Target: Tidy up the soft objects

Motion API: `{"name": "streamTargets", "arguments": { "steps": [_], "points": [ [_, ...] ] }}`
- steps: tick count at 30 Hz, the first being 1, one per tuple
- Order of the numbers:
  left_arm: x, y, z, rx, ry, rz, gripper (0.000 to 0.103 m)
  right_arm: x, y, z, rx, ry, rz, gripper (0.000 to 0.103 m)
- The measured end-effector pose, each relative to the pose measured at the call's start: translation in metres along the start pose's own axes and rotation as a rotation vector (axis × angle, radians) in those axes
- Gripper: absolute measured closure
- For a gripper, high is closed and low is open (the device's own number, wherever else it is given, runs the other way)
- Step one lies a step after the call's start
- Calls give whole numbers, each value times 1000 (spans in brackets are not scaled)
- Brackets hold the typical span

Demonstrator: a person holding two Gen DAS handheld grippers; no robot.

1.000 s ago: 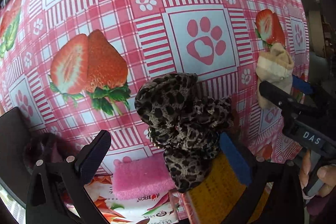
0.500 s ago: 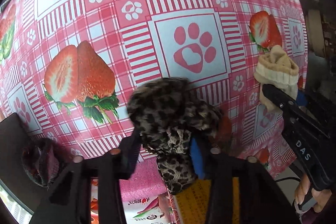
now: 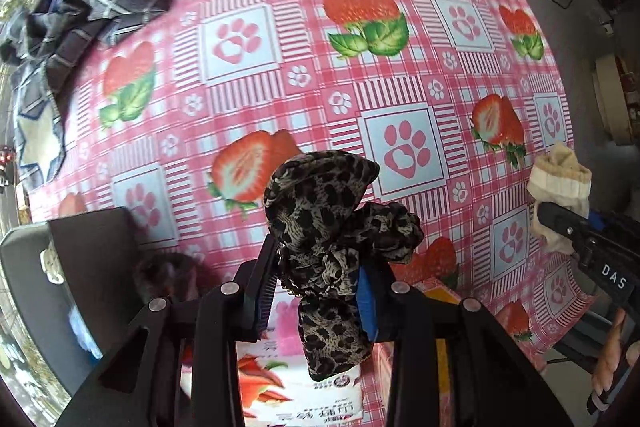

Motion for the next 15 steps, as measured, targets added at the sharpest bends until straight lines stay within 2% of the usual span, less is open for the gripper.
{"name": "streamTargets", "arguments": {
  "steps": [4, 6, 8, 15],
  "points": [
    [-18, -17, 16, 37, 9, 5, 65, 17, -12, 18, 4, -3, -5, 79],
    [-36, -32, 19, 50, 9, 7, 65, 25, -9, 2, 4, -5, -11, 79],
    [-47, -46, 27, 61, 5, 9, 65, 28, -13, 6, 4, -6, -22, 79],
    [-52, -73, 43, 80, -2, 7, 65, 18, -29, 3, 10, -5, -41, 79]
  ]
}}
Point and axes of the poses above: each gripper's, at about its wrist camera, not at the fingertips, and z roughly against the way its jaws point, x to its right, y to its top, the point moved 10 cm from there along -z, roughly the way its jaws point, and after that the axes turned 9 degrees about -y, right-handed, at the moved point
